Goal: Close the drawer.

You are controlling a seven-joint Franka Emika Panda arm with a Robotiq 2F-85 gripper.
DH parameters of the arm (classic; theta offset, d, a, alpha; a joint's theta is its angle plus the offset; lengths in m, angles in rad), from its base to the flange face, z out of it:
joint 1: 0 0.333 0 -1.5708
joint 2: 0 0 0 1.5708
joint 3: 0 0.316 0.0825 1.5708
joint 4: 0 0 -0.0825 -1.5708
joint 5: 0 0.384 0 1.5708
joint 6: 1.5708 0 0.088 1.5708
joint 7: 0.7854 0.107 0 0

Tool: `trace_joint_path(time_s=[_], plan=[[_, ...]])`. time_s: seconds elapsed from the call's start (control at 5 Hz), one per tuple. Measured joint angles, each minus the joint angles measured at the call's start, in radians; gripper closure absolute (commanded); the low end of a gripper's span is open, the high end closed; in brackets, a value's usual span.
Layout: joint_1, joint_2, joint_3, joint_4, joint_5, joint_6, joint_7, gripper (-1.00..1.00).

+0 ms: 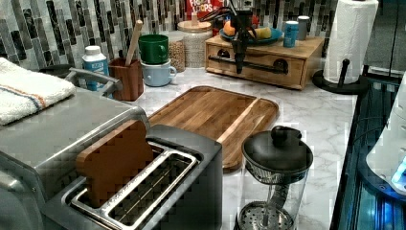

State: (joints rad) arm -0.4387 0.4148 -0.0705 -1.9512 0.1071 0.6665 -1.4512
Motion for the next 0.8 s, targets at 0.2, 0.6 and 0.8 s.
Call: trace_joint_path(time_s=[0.2, 0.6, 0.8], plan=[[0.0, 0.0, 0.0, 0.0, 0.0, 0.0, 0.0, 1.0], [-0.001, 0.001, 0.005, 0.002, -0.018, -0.001, 0.0, 1.0], [-0.001, 0.001, 0.005, 0.002, -0.018, -0.002, 0.0, 1.0]])
